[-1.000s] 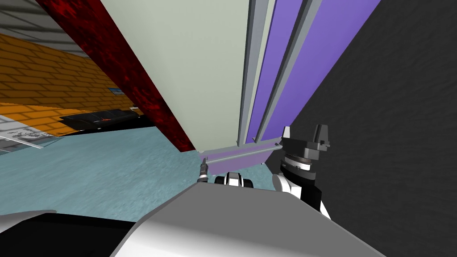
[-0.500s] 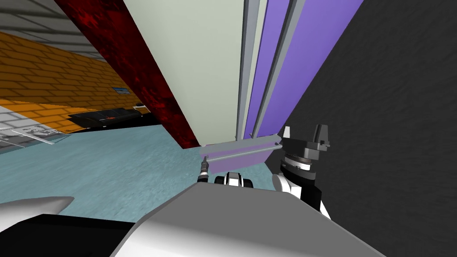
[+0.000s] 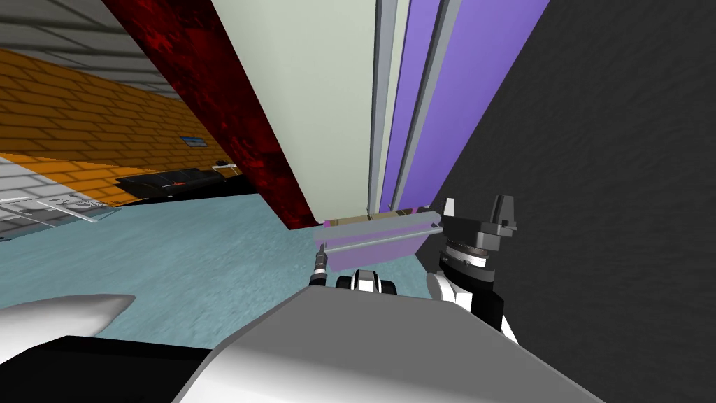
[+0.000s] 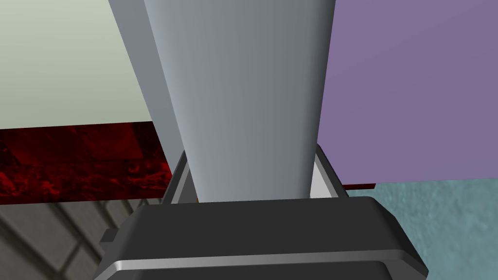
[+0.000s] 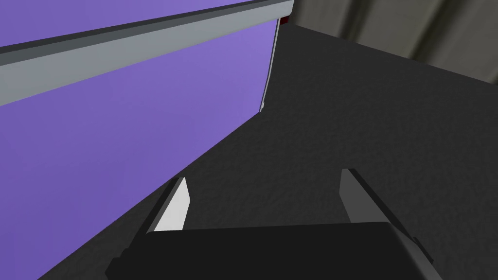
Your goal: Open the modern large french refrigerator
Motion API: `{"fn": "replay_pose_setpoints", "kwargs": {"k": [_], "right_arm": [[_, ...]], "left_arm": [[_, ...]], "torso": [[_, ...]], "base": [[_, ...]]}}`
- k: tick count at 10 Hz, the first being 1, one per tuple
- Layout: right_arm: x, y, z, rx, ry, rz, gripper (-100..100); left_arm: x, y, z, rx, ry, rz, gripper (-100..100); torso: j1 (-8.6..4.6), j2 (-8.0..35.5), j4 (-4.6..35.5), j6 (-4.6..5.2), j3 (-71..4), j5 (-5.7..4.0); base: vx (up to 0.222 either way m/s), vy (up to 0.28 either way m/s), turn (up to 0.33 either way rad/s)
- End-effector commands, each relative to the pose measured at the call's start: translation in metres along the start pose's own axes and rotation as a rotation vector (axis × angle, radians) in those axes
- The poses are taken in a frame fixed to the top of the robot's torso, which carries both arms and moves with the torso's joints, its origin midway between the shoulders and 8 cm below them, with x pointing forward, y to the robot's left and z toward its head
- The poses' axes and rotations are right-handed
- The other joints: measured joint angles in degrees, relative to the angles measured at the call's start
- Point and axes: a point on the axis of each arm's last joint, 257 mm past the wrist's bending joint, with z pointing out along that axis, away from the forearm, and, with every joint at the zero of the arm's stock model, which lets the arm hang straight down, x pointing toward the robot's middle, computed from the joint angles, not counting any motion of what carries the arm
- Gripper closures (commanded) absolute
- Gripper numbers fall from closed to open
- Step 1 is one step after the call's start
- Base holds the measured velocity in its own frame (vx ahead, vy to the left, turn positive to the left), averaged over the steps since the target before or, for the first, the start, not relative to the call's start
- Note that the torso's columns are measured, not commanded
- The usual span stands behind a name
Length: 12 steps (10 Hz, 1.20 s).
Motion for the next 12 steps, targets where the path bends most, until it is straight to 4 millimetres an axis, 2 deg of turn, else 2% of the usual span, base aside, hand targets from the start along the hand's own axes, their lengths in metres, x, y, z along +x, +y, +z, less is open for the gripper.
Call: {"fn": "replay_pose_setpoints", "kwargs": {"k": [1,2,7,9,10,11,12], "right_arm": [[0.0,0.0,0.0,0.0,0.0,0.0,0],[0.0,0.0,0.0,0.0,0.0,0.0,0],[0.0,0.0,0.0,0.0,0.0,0.0,0],[0.0,0.0,0.0,0.0,0.0,0.0,0],[0.0,0.0,0.0,0.0,0.0,0.0,0],[0.0,0.0,0.0,0.0,0.0,-0.001,0],[0.0,0.0,0.0,0.0,0.0,-0.001,0]], "left_arm": [[0.004,0.005,-0.003,-0.017,0.007,0.0,100],[0.001,0.002,-0.001,-0.006,0.003,0.001,100],[-0.02,0.004,-0.006,-0.017,-0.122,0.003,100],[-0.024,0.003,-0.006,-0.013,-0.13,0.004,100],[-0.013,0.005,-0.02,-0.015,-0.104,0.018,100],[-0.01,0.005,-0.031,-0.01,-0.098,0.031,100],[0.003,0.006,-0.033,-0.014,-0.069,0.025,100]], "torso": [[-0.02,-0.1,0.0,0.05,-0.1,0.02],[0.05,-0.2,0.0,0.06,-0.1,0.01],[-0.1,-0.1,0.0,0.15,0.0,0.04],[0.01,-0.4,0.0,0.1,-0.2,-0.01],[0.07,-0.5,0.0,-0.05,-0.3,-0.11],[0.19,-0.5,0.0,-0.22,-0.4,-0.14],[0.3,-0.4,0.0,-0.41,-0.3,-0.25]], "base": [[-0.183,-0.042,0.016],[-0.093,-0.017,0.003],[-0.187,0.003,-0.244],[-0.129,0.004,-0.119],[0.005,0.018,0.178],[0.061,0.018,0.255],[0.064,0.03,0.133]]}}
